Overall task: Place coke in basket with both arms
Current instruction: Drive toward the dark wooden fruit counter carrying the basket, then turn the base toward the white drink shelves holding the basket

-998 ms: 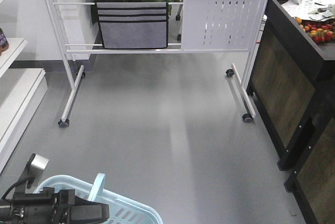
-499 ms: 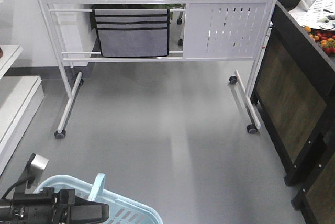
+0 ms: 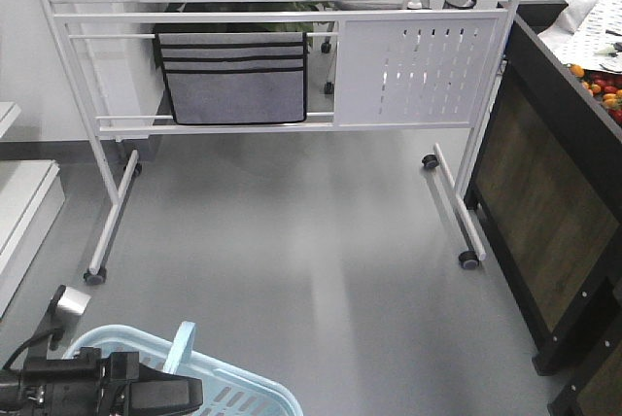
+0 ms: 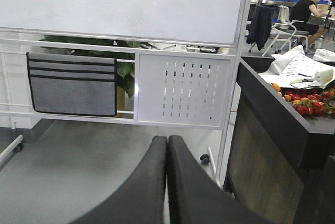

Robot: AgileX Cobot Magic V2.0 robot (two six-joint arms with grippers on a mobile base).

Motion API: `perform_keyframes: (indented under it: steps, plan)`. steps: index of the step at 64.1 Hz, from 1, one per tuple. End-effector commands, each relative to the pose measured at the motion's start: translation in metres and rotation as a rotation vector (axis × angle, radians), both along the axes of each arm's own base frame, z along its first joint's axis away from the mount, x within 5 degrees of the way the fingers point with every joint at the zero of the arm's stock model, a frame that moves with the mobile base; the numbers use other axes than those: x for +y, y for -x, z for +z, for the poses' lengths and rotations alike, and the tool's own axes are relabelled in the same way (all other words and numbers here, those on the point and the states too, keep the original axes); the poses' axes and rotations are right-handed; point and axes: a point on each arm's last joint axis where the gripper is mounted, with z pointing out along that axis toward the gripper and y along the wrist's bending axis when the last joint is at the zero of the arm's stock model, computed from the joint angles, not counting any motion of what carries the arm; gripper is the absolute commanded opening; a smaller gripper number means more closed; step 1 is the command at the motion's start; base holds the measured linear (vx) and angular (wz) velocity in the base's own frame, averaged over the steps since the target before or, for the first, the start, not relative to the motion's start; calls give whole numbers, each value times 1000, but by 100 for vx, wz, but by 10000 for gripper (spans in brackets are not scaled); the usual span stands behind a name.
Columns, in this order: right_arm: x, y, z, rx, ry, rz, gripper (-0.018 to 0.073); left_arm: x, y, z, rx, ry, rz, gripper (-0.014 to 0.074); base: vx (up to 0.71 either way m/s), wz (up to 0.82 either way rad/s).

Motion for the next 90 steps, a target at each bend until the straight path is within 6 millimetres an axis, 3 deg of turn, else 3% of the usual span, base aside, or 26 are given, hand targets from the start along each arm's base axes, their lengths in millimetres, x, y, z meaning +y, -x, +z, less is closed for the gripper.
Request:
perform_keyframes:
  steps: [1, 64, 90]
  plan:
    - [0, 0, 5, -79, 4, -1, -10, -3, -5, 16, -47, 111, 28, -8, 20, -3]
    - [0, 0, 5, -79, 4, -1, -10, -3, -5, 16, -47, 111, 28, -7, 20, -4]
    - [0, 0, 5, -79, 4, -1, -10, -3, -5, 16, -47, 111, 28, -7, 21, 21]
